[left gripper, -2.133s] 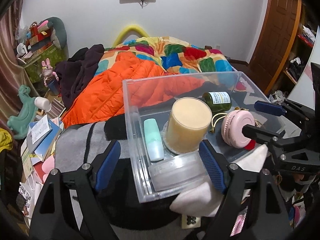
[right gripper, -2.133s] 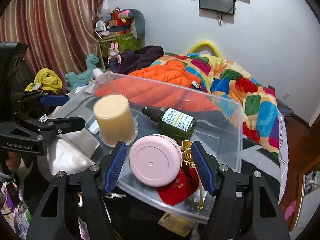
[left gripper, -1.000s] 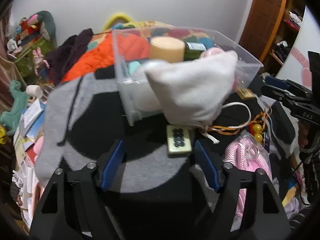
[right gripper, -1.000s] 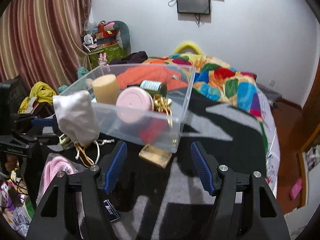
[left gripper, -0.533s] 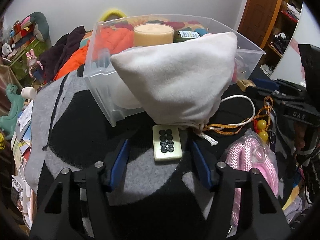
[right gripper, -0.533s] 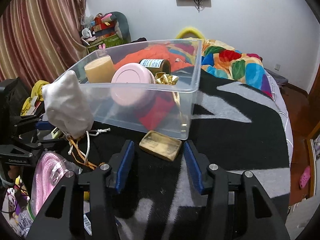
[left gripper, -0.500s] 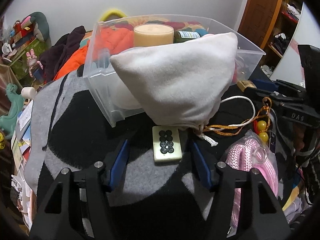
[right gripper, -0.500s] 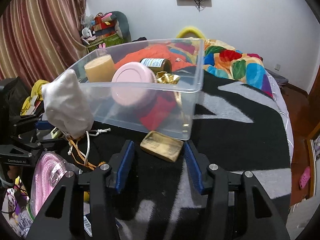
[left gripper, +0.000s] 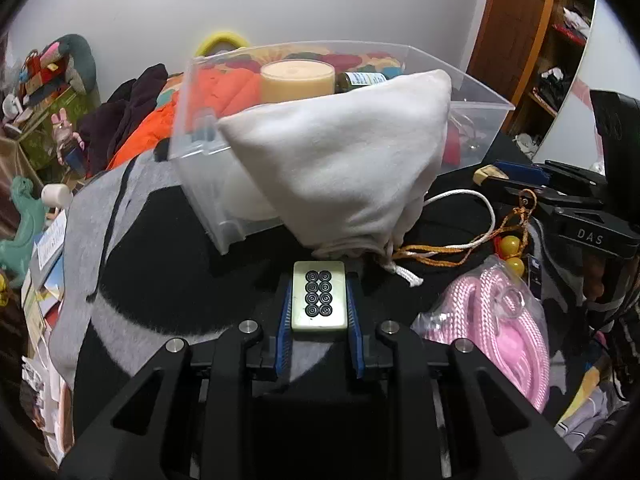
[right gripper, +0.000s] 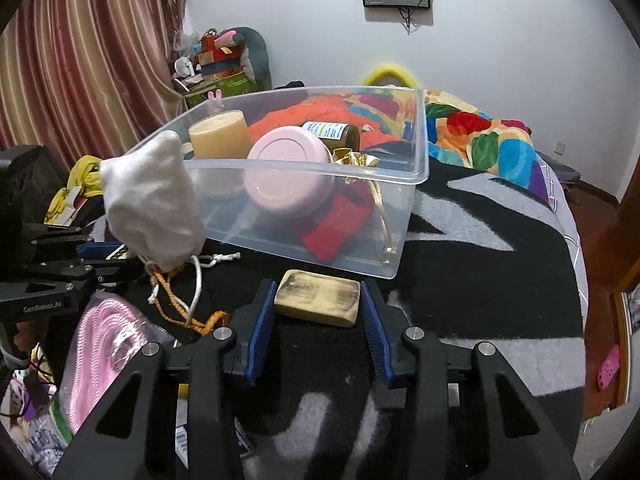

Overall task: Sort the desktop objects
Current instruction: 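Grasp the mahjong tile with the left tool while the right tool grasps the gold block, then carry the mahjong tile and gold block over the clear box with both tools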

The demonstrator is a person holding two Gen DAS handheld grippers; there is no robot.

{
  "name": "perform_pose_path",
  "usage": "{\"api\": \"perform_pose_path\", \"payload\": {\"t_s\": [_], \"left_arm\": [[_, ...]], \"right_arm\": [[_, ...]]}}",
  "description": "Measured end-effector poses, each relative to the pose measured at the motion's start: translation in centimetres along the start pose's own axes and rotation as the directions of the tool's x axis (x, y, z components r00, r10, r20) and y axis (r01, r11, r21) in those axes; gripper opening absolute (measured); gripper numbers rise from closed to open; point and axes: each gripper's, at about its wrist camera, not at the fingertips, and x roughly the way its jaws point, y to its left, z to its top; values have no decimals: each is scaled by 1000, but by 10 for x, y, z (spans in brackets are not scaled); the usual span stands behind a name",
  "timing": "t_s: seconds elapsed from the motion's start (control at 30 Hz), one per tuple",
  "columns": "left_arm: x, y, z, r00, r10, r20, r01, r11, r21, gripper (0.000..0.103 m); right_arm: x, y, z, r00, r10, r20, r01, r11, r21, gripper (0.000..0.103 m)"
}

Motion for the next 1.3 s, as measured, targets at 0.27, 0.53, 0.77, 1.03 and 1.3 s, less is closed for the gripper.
{"api": "perform_pose_path", "payload": {"t_s": [0.27,0.53,0.77,1.03,1.3], "left_arm": [[-24,7,-3,999,21,45,-20,1000,-11,24],[-51,8,11,993,22,117,-19,1000,-22,24],[-65,13,24,985,28,172,-23,999,-34,24],[-69,23,35,979,39,198,-27,998,-62,24],[-53,37,55,978,52,200,-31,994,-103,24]], "right_arm": [[-13,0,1,999,15,30,-15,1000,3,39],[-35,4,11,995,31,91,-30,999,-16,39],[-47,3,24,990,26,141,-24,1000,-18,39],[-48,-2,37,986,15,165,-13,1000,-13,39],[-28,-11,48,988,19,151,-23,999,25,39]]}}
